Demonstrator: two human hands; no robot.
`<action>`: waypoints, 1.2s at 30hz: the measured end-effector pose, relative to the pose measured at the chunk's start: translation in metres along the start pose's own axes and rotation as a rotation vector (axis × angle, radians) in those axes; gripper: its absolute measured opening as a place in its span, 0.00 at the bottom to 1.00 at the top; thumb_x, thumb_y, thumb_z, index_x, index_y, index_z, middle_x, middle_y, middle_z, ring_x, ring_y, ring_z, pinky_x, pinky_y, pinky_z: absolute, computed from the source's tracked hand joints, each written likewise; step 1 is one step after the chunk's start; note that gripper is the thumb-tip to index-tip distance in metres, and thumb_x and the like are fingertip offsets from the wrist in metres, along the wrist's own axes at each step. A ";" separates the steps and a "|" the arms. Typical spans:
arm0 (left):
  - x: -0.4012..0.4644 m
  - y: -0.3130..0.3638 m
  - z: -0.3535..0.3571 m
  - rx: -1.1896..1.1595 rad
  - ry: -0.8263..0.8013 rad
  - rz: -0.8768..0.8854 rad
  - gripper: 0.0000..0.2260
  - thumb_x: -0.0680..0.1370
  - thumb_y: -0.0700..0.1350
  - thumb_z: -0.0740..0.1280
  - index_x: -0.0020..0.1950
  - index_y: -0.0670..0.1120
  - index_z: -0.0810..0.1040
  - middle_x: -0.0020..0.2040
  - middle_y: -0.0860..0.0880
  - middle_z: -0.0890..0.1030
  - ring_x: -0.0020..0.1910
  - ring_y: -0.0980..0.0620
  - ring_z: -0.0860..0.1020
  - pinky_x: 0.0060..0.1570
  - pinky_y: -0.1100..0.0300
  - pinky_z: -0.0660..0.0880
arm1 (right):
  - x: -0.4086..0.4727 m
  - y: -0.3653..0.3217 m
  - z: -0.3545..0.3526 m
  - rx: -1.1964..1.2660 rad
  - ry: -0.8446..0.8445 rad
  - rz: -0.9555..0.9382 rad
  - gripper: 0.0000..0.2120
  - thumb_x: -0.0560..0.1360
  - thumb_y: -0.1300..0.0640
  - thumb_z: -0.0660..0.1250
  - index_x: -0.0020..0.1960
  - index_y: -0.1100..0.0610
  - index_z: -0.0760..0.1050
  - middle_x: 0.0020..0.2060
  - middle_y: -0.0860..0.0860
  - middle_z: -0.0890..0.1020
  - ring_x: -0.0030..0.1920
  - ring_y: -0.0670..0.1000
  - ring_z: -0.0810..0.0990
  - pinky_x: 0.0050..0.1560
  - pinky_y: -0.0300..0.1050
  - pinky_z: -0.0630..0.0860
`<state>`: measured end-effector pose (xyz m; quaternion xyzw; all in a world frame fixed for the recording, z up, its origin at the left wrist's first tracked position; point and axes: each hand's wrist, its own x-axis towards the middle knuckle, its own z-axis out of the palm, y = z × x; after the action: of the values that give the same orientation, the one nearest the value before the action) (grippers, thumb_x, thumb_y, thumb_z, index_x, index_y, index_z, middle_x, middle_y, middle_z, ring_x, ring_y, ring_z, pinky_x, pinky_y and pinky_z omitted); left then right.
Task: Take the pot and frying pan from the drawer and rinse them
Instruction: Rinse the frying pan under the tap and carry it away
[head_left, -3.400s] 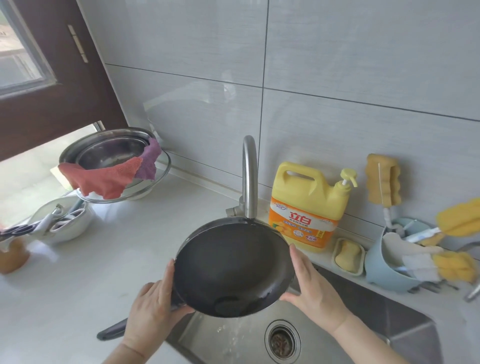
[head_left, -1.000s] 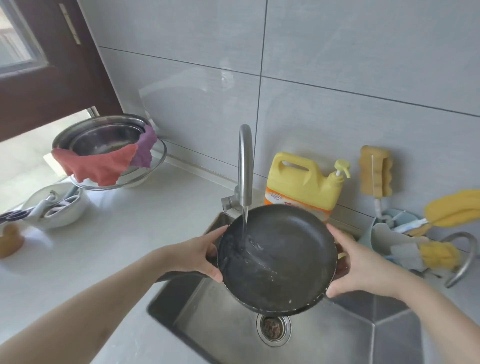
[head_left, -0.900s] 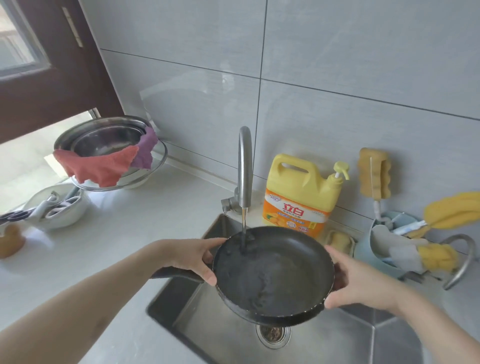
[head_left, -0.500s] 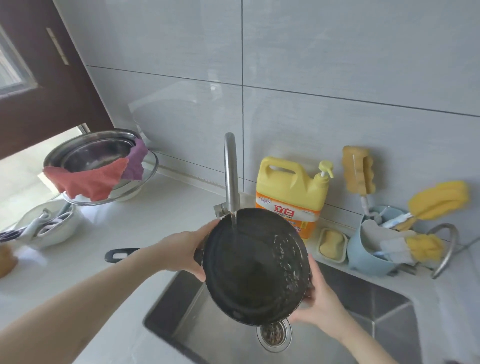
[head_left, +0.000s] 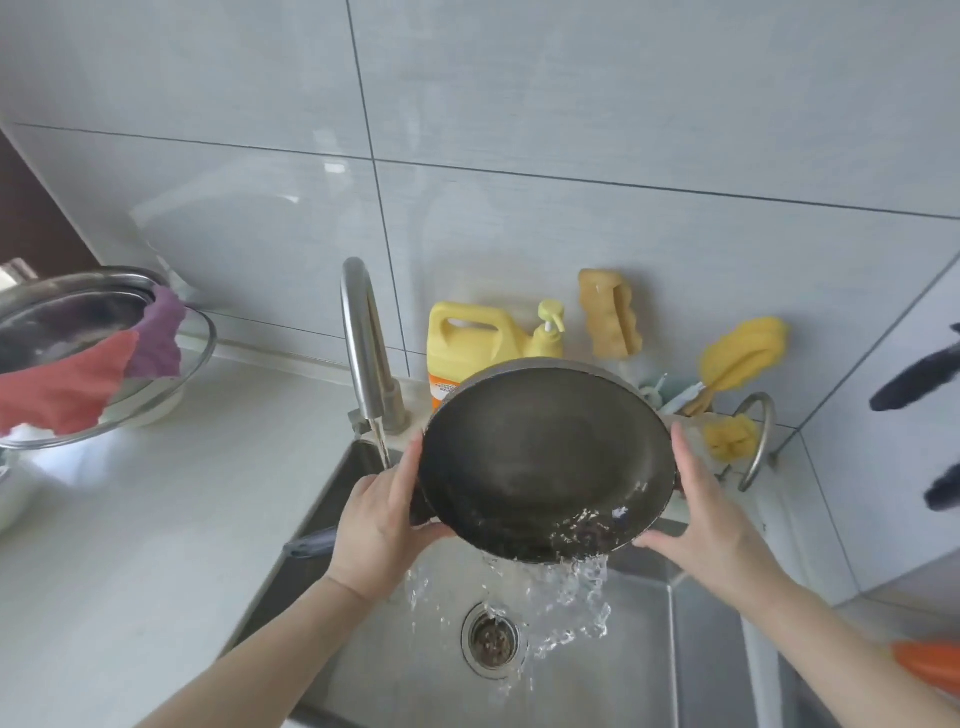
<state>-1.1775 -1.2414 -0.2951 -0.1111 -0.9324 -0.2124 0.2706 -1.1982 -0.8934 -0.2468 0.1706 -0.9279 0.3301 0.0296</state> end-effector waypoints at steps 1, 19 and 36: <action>0.004 0.004 -0.003 0.020 0.057 0.033 0.43 0.73 0.69 0.62 0.78 0.43 0.54 0.39 0.50 0.80 0.37 0.46 0.78 0.41 0.54 0.75 | 0.000 -0.001 -0.006 -0.055 0.050 -0.039 0.62 0.65 0.55 0.81 0.70 0.25 0.34 0.70 0.27 0.50 0.67 0.34 0.61 0.63 0.30 0.61; 0.064 0.057 -0.062 0.139 0.556 0.317 0.28 0.69 0.54 0.75 0.56 0.36 0.68 0.40 0.40 0.79 0.42 0.46 0.73 0.48 0.51 0.70 | -0.015 -0.055 -0.084 -0.327 0.773 -0.363 0.33 0.77 0.35 0.58 0.58 0.67 0.62 0.42 0.73 0.80 0.39 0.68 0.82 0.49 0.50 0.70; -0.009 0.033 0.012 -0.096 -0.103 0.112 0.53 0.68 0.62 0.74 0.81 0.46 0.45 0.43 0.49 0.80 0.40 0.47 0.78 0.44 0.53 0.73 | -0.057 0.013 -0.013 -0.094 0.073 0.067 0.62 0.62 0.54 0.81 0.78 0.43 0.39 0.72 0.49 0.64 0.68 0.51 0.68 0.65 0.32 0.61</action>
<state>-1.1649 -1.2078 -0.2978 -0.1868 -0.9261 -0.2352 0.2283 -1.1493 -0.8591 -0.2537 0.1255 -0.9459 0.2931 0.0603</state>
